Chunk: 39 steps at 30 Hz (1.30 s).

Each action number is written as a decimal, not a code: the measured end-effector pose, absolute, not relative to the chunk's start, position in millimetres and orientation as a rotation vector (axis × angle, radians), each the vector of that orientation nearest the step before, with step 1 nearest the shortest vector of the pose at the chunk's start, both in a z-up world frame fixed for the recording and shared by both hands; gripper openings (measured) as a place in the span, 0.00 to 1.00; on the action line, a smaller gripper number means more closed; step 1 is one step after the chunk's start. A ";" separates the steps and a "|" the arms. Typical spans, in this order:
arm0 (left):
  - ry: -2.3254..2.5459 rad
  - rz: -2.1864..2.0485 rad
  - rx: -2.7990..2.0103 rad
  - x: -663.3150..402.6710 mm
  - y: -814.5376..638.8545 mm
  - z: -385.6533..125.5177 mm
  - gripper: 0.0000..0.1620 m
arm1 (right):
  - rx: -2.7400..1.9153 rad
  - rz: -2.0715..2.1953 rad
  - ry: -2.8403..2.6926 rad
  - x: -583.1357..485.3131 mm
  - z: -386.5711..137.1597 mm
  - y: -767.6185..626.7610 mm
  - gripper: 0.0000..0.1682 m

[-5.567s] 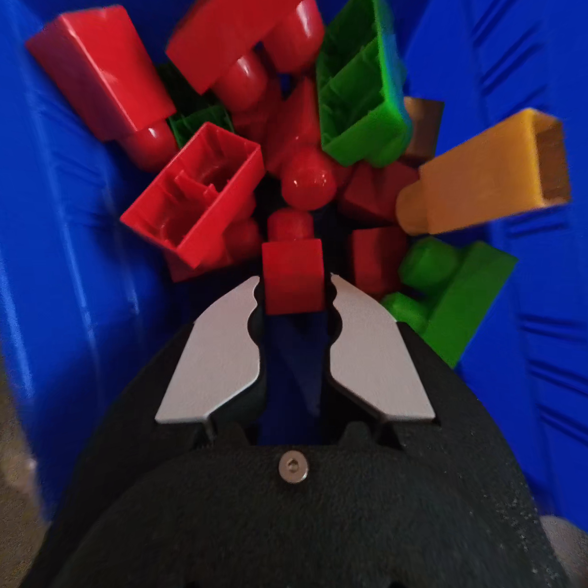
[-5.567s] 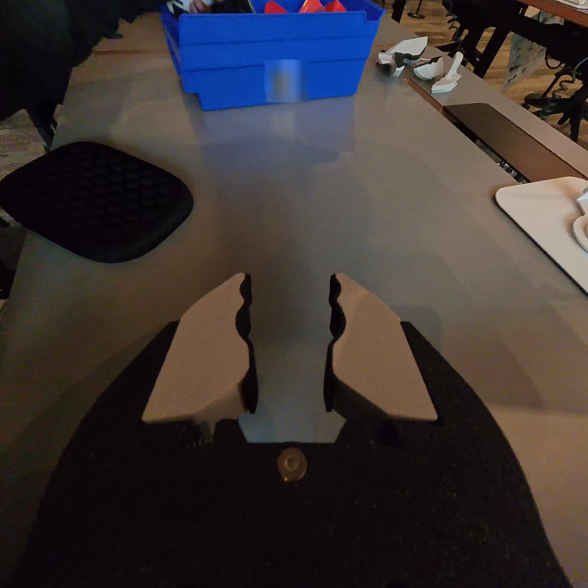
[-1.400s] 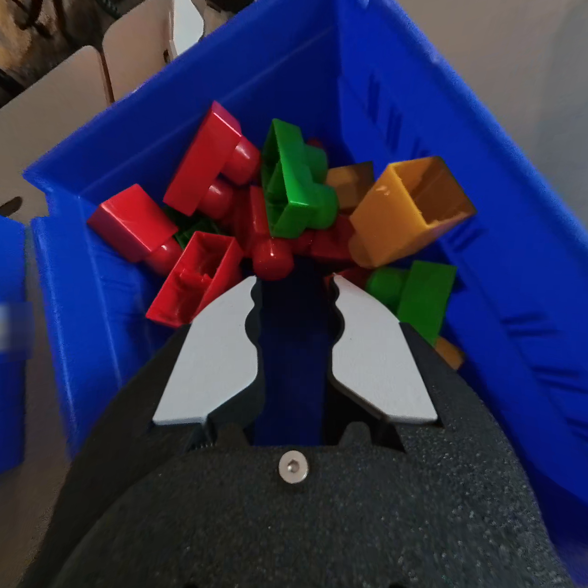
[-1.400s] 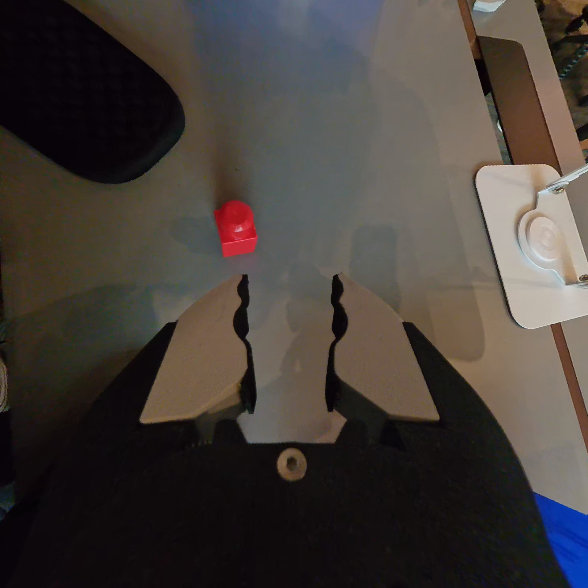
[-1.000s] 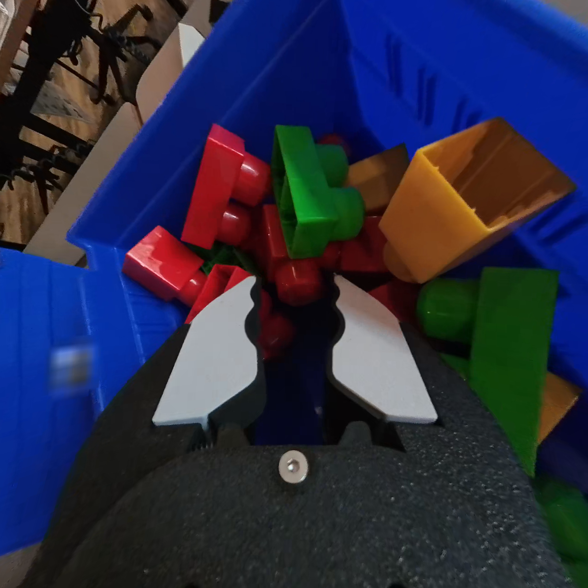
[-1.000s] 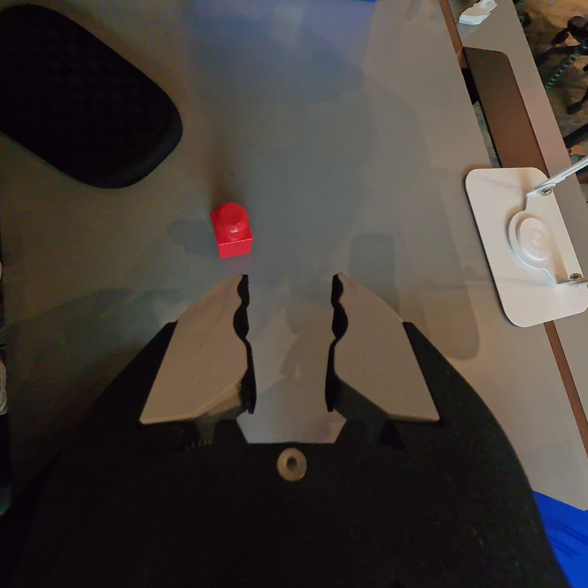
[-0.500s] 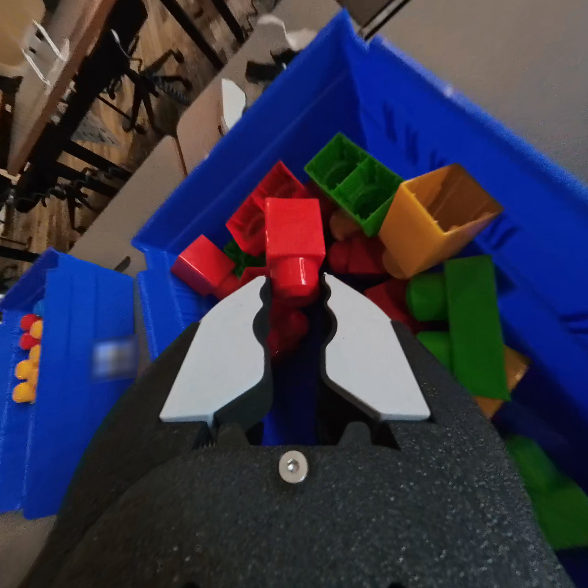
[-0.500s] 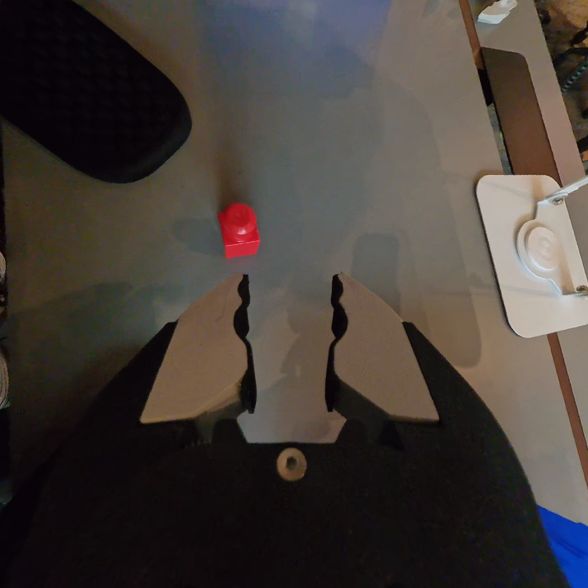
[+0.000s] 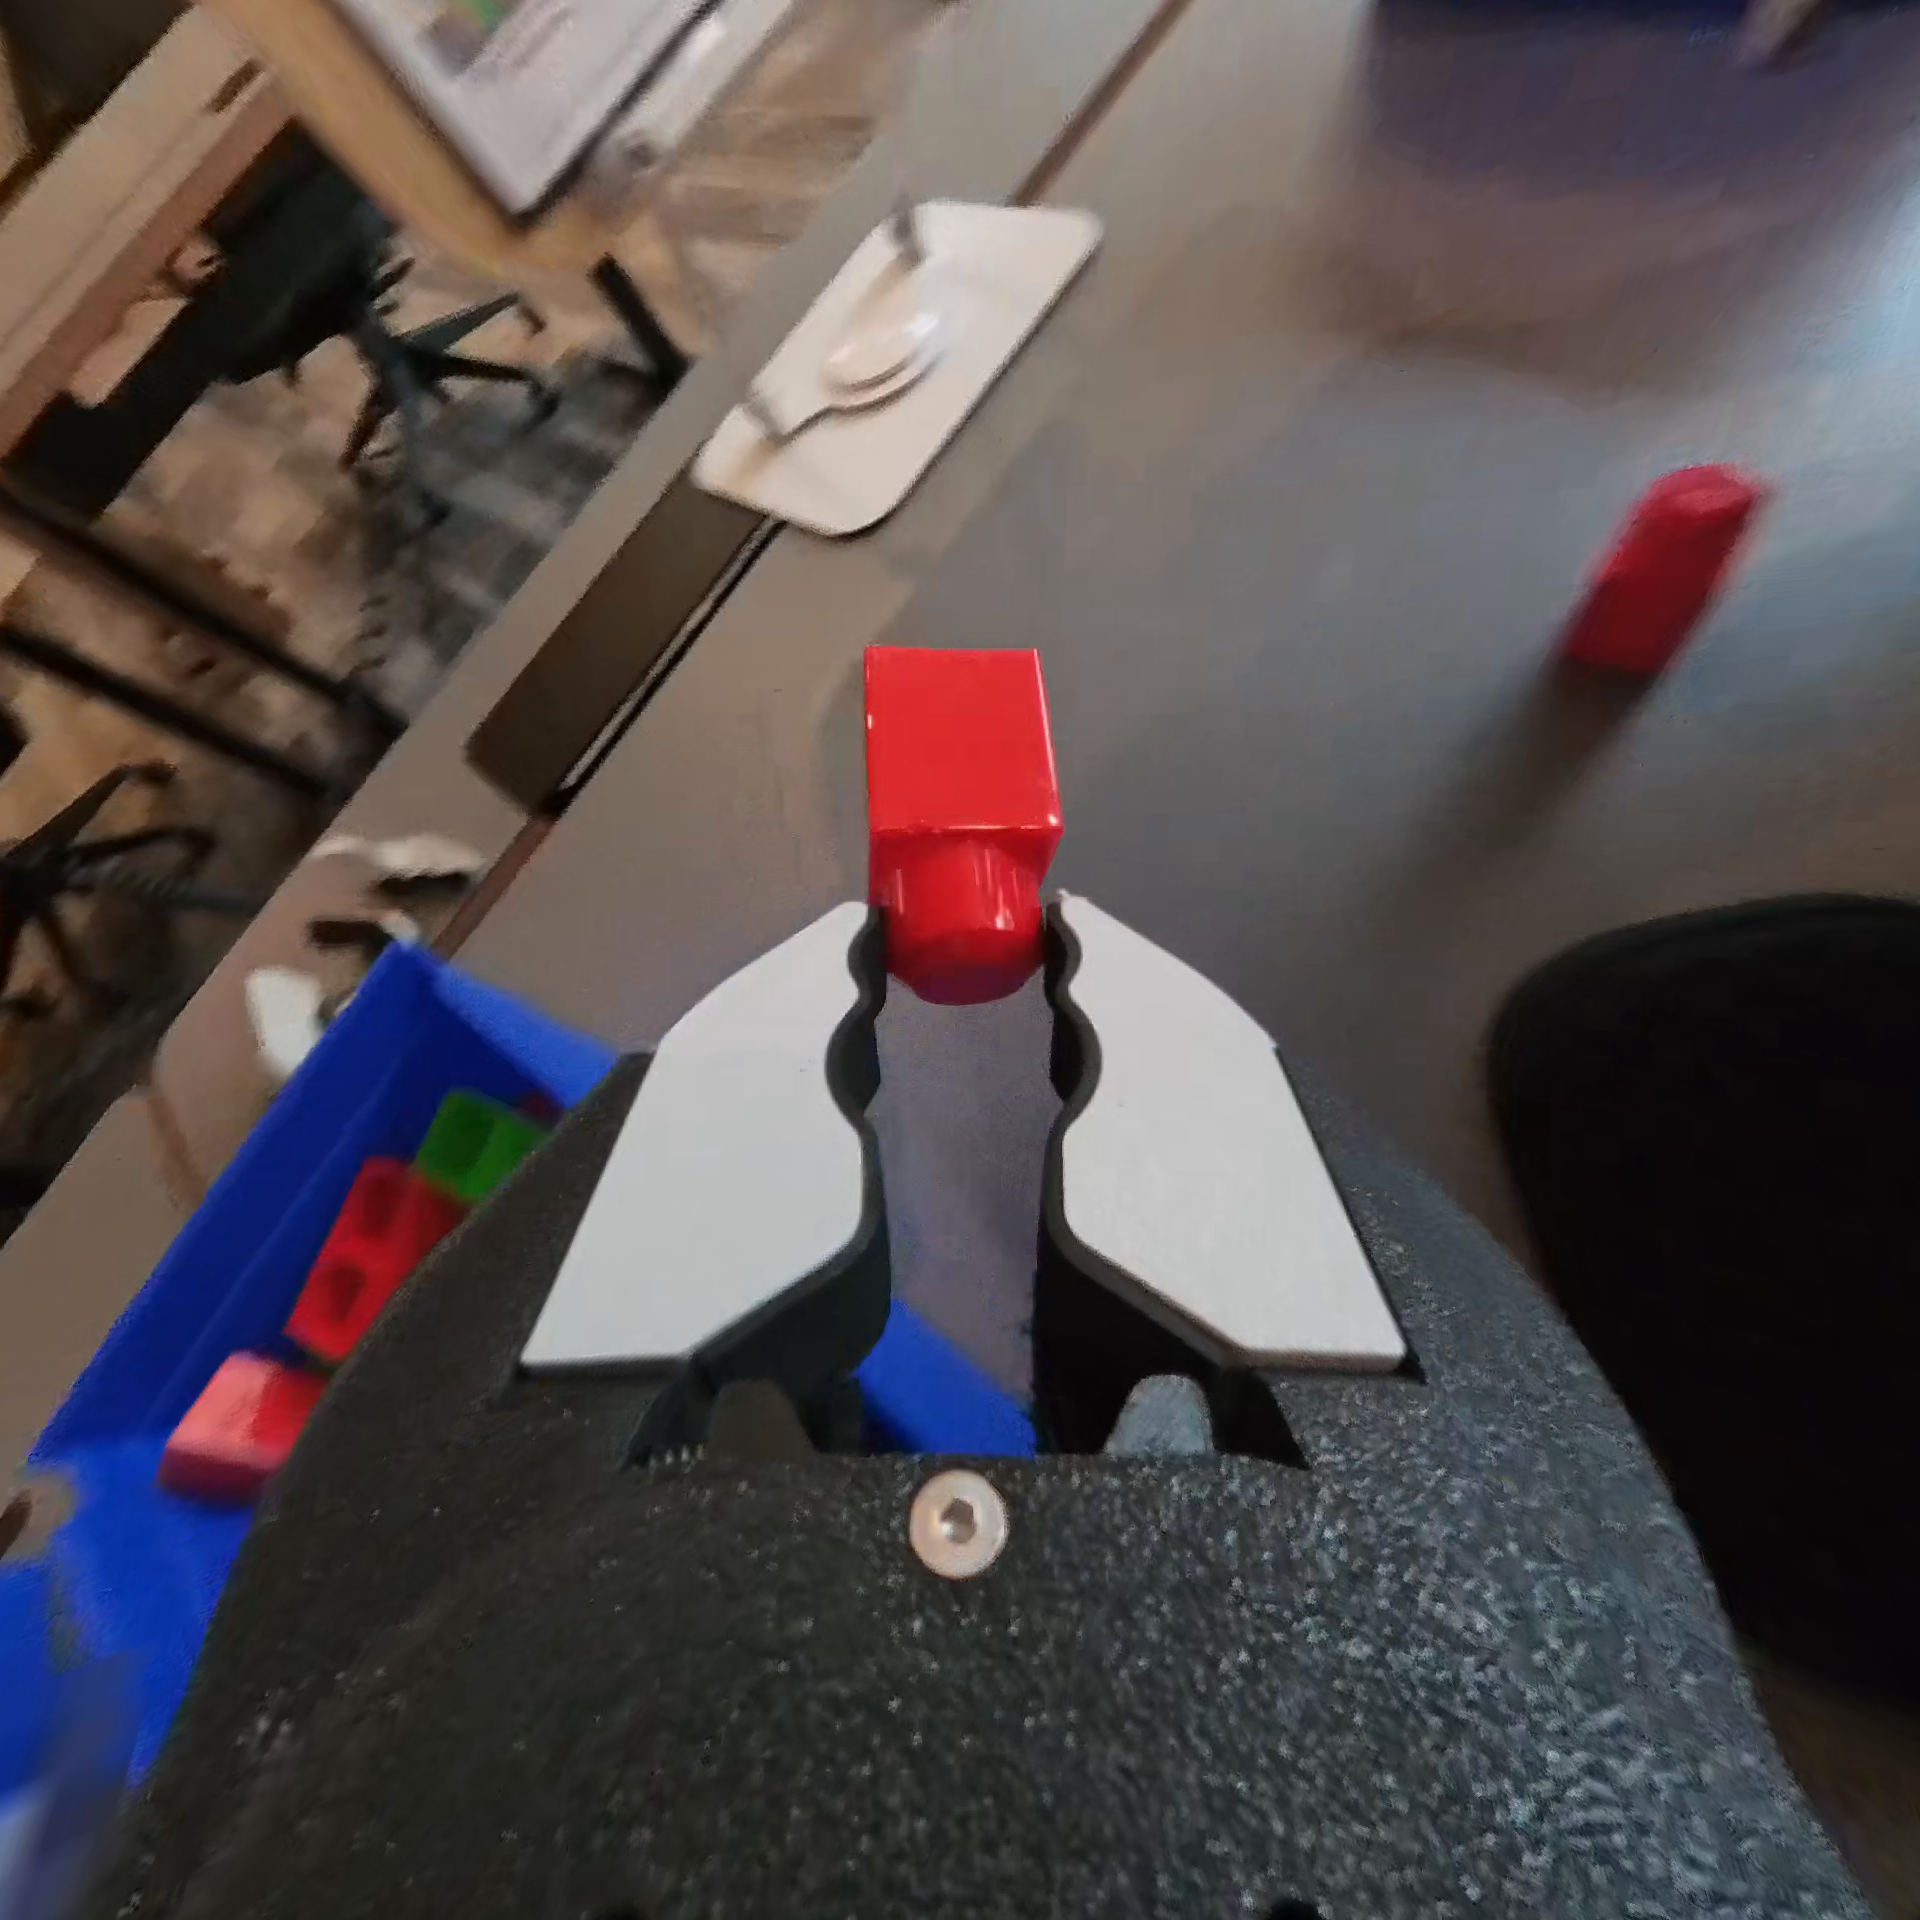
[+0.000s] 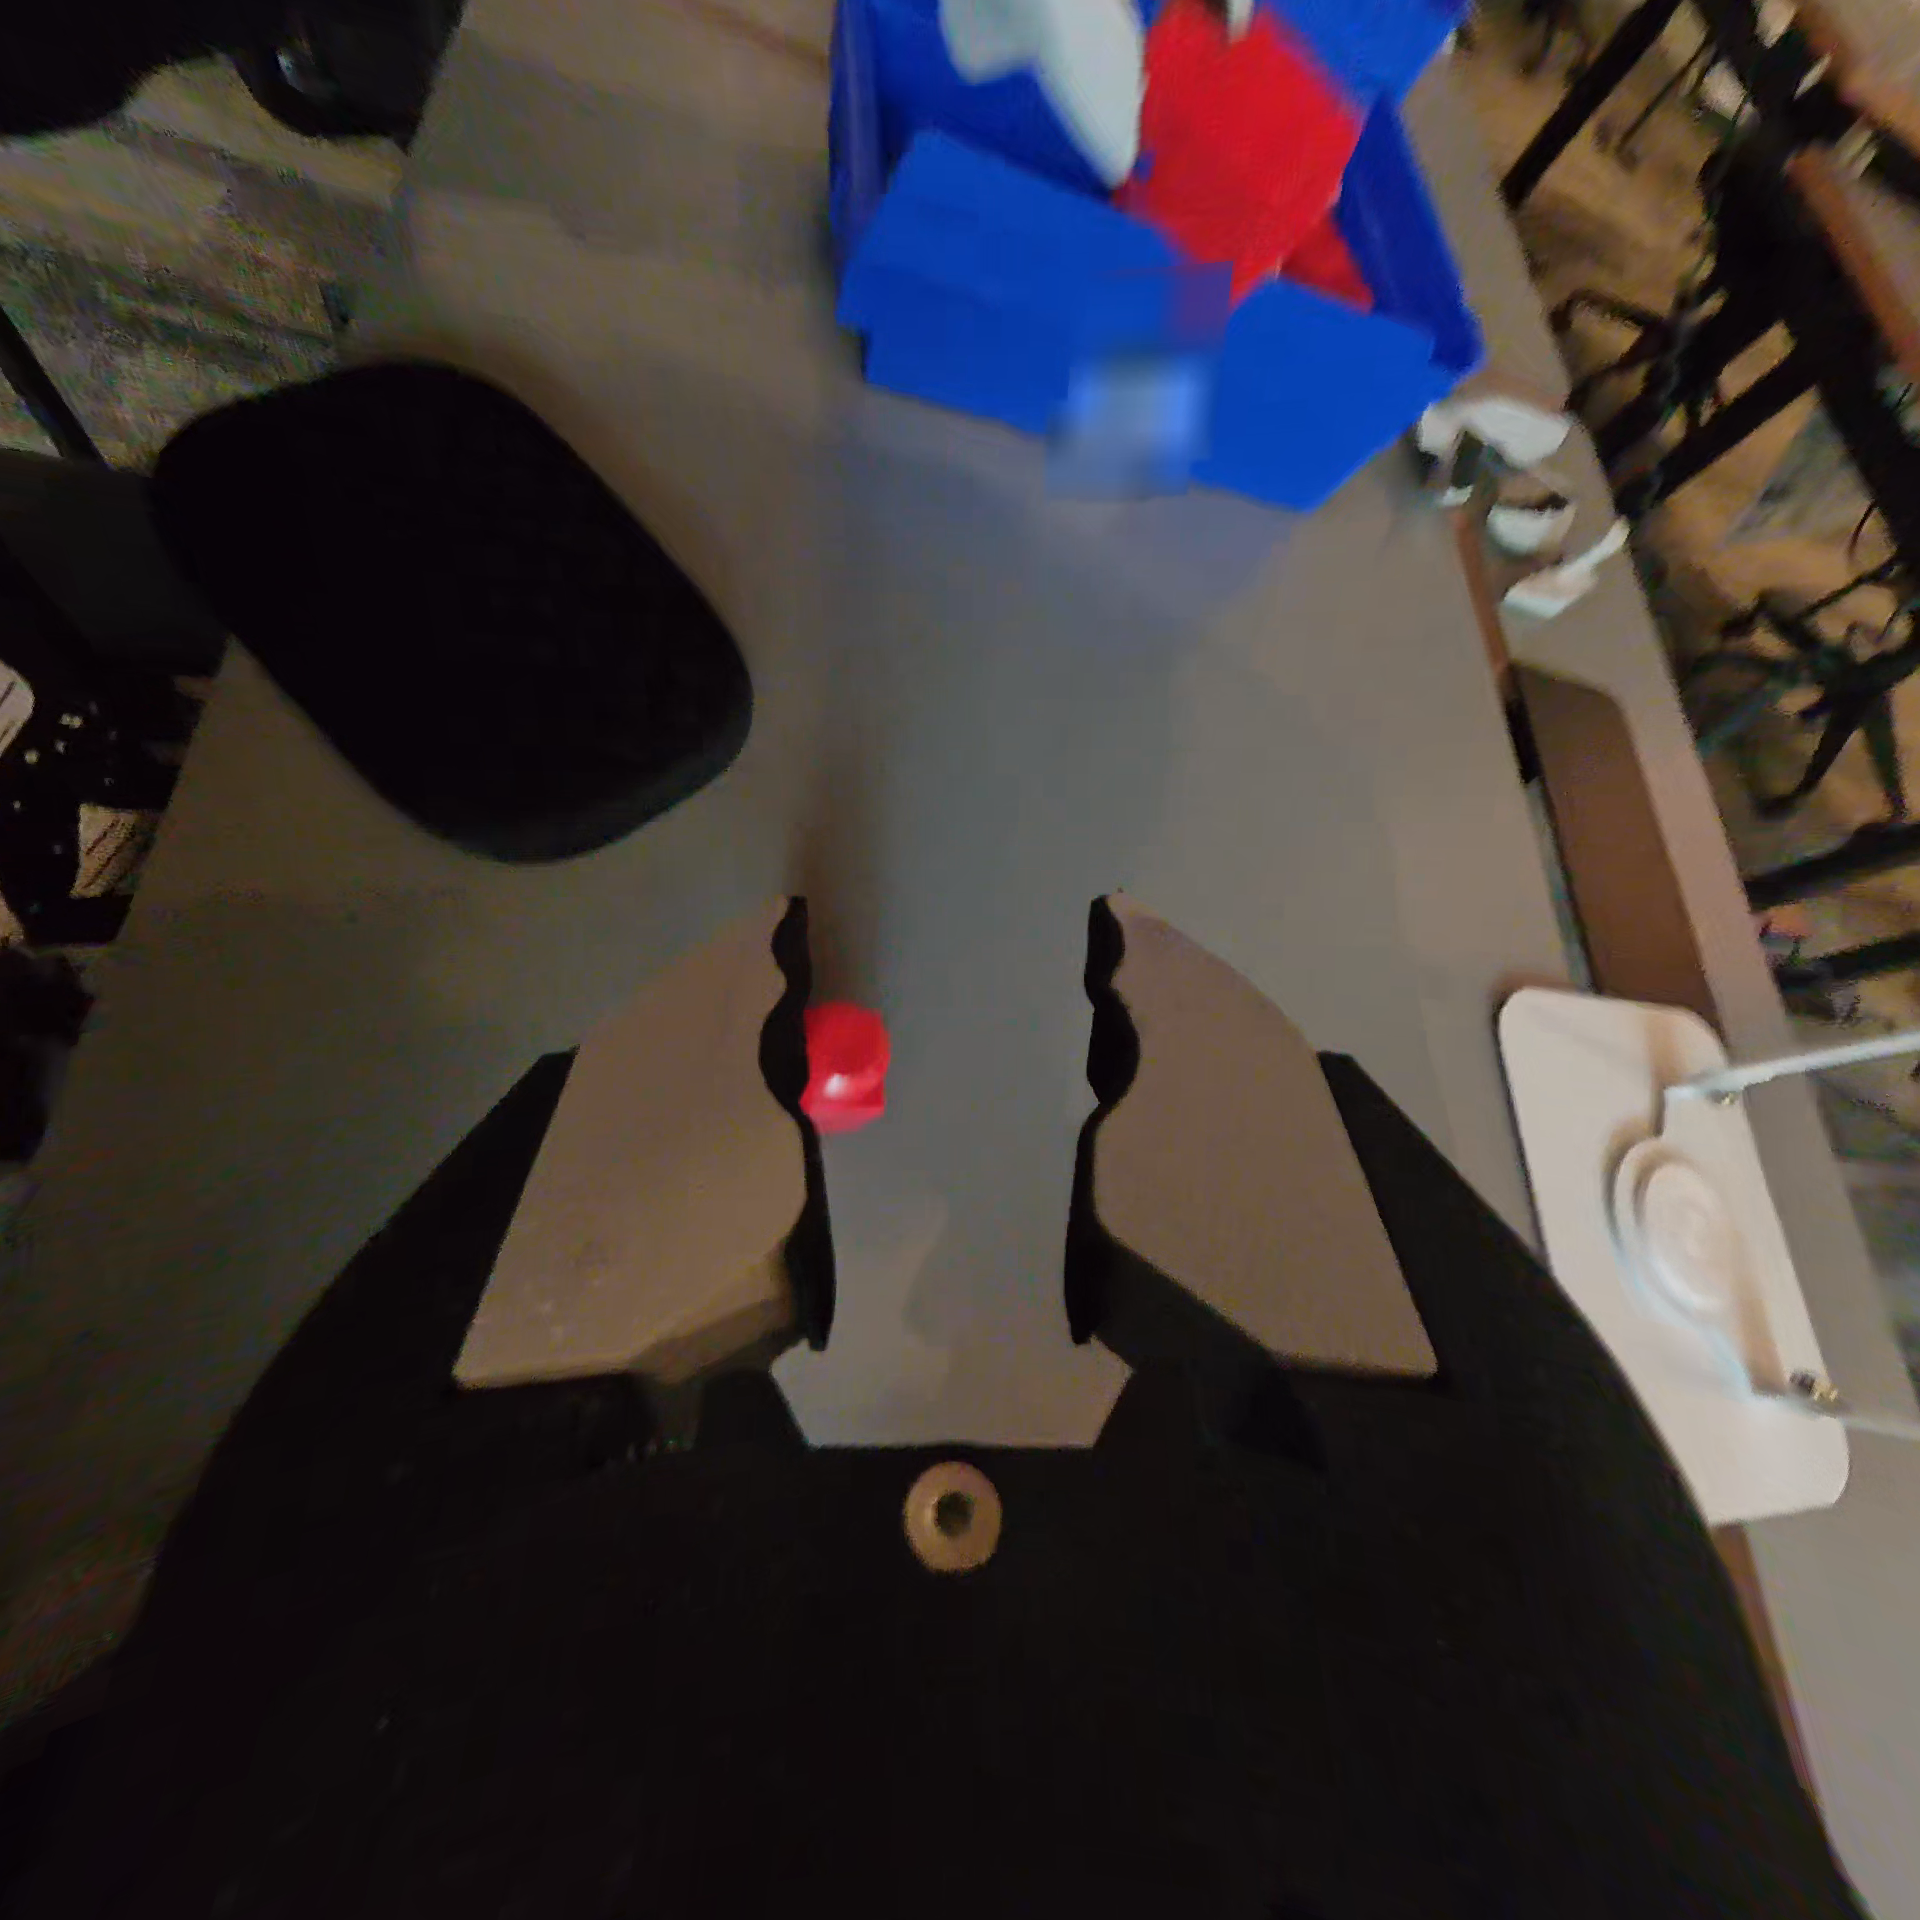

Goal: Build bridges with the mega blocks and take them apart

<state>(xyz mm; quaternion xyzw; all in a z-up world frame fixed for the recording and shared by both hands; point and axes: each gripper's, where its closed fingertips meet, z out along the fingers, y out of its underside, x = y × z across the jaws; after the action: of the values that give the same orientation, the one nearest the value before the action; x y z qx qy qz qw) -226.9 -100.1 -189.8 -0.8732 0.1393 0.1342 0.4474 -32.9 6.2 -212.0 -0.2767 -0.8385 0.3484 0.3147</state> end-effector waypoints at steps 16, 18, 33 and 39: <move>0.843 0.086 -2.246 -71.6 -54.7 -245.2 0.18 | -0.314 0.580 -2.376 -63.3 -234.7 -39.8 0.32; 0.848 0.070 -2.230 -67.1 -54.5 -241.8 0.18 | -0.301 0.575 -2.373 -63.8 -238.4 -40.7 0.28; 0.225 -0.390 -1.463 -53.6 -47.3 -154.6 0.33 | -0.557 1.829 -1.840 -47.3 -151.2 -41.4 0.21; 0.185 -0.528 -1.385 -44.4 -46.5 -148.3 0.29 | -0.550 1.923 -1.820 -43.0 -149.3 -48.3 0.21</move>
<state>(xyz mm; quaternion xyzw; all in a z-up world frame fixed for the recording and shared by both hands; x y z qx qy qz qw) -44.4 -46.5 -148.3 -0.6299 0.0841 -0.2401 0.7339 -43.0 -48.3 -149.3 -0.1985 -0.6570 0.6942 0.2167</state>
